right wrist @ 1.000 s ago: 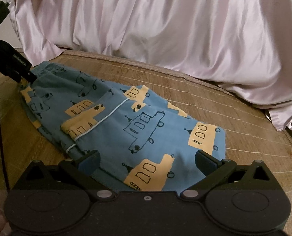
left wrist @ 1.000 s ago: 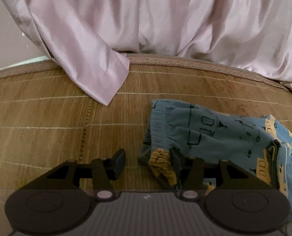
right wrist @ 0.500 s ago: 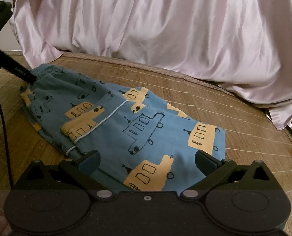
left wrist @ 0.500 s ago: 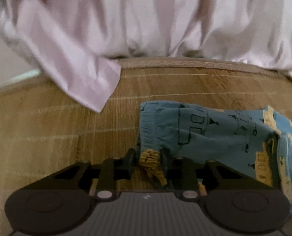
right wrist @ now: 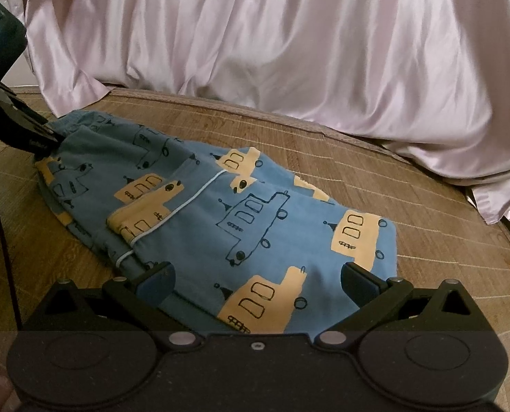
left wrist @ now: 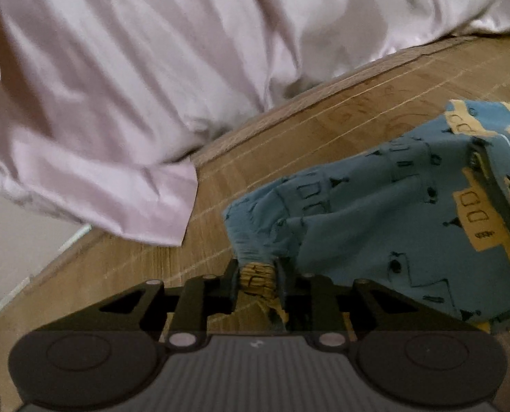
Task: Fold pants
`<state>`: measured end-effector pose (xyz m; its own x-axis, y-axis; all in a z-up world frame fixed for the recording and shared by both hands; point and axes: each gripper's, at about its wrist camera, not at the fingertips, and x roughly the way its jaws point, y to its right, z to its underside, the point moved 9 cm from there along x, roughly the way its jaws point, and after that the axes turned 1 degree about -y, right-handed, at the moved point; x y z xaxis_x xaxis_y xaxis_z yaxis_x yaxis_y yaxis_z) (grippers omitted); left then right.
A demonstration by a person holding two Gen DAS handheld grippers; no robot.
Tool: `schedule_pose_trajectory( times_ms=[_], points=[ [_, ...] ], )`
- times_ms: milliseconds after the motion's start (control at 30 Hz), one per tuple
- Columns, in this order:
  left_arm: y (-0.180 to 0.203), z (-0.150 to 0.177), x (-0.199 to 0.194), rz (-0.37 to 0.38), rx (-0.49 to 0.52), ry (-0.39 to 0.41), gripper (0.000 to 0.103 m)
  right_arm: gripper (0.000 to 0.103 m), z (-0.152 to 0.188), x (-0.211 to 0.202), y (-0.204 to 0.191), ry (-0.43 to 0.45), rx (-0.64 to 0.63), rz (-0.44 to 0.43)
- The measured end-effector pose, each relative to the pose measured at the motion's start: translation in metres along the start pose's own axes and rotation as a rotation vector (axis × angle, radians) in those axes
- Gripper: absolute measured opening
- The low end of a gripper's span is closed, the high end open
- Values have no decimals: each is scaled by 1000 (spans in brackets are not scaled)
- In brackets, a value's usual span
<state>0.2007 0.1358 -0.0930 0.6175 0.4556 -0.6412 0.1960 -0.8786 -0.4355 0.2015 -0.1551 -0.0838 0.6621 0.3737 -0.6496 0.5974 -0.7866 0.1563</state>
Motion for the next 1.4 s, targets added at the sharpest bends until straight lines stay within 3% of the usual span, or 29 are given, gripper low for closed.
schedule_pose_trajectory(
  times_ms=[100, 200, 400, 467, 533, 600, 800, 1000, 1233, 1400],
  points=[
    [-5, 1, 4, 10, -26, -9, 42, 102, 1, 1, -1, -2, -1, 0],
    [-10, 1, 9, 45, -63, -26, 45, 102, 1, 1, -1, -3, 0, -1],
    [-33, 5, 21, 155, -261, -89, 57, 102, 0, 1, -1, -4, 5, 0],
    [-41, 9, 25, 208, -350, -115, 57, 102, 0, 1, 0, -3, 10, -1],
    [-45, 11, 27, 264, -409, -127, 50, 102, 0, 1, 1, -3, 16, -2],
    [-43, 10, 27, 293, -397, -123, 35, 102, 0, 0, 1, -2, 23, -4],
    [-38, 4, 24, 271, -394, -127, 24, 102, -1, 0, 6, -4, 44, -5],
    [-25, -13, 1, 172, -266, -72, 20, 102, 1, 3, 10, -10, 77, -3],
    [-23, -40, -28, 242, -244, -37, 20, 102, 2, 5, 19, -22, 112, 0],
    [-13, -72, -64, 298, -205, 56, 20, 102, -1, -4, 30, -7, 127, 19]
  ],
)
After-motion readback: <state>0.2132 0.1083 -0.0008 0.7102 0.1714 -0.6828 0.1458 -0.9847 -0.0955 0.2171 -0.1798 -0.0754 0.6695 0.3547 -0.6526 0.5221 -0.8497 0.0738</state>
